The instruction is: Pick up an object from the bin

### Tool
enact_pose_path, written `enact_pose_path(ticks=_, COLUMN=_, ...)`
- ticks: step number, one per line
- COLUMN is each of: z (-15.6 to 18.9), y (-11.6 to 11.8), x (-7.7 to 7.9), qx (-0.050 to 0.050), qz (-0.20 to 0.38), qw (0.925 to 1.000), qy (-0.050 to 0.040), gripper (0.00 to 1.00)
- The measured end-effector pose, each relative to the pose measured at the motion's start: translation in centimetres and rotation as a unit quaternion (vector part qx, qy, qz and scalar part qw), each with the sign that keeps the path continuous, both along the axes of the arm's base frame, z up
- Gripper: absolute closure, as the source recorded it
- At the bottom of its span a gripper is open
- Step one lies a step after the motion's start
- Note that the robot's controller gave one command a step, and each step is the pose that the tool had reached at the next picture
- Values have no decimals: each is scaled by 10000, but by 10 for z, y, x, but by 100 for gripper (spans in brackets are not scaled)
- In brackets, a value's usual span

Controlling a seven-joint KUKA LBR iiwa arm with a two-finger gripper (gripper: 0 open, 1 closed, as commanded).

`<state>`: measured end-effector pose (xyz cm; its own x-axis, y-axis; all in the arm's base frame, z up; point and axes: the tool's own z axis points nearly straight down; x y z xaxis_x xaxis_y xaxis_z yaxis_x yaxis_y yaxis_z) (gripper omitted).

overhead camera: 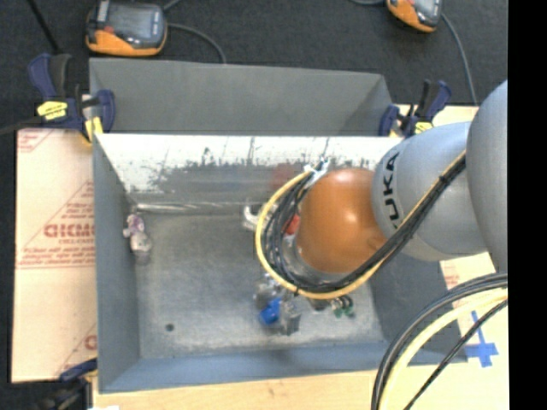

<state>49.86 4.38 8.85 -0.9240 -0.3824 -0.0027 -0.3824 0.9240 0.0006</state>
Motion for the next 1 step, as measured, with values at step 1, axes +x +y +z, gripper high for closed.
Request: enact_pose_path(ticks=1, z=132, y=20, x=-3, qx=-2, qz=127, qw=9999, qy=-46, gripper=100)
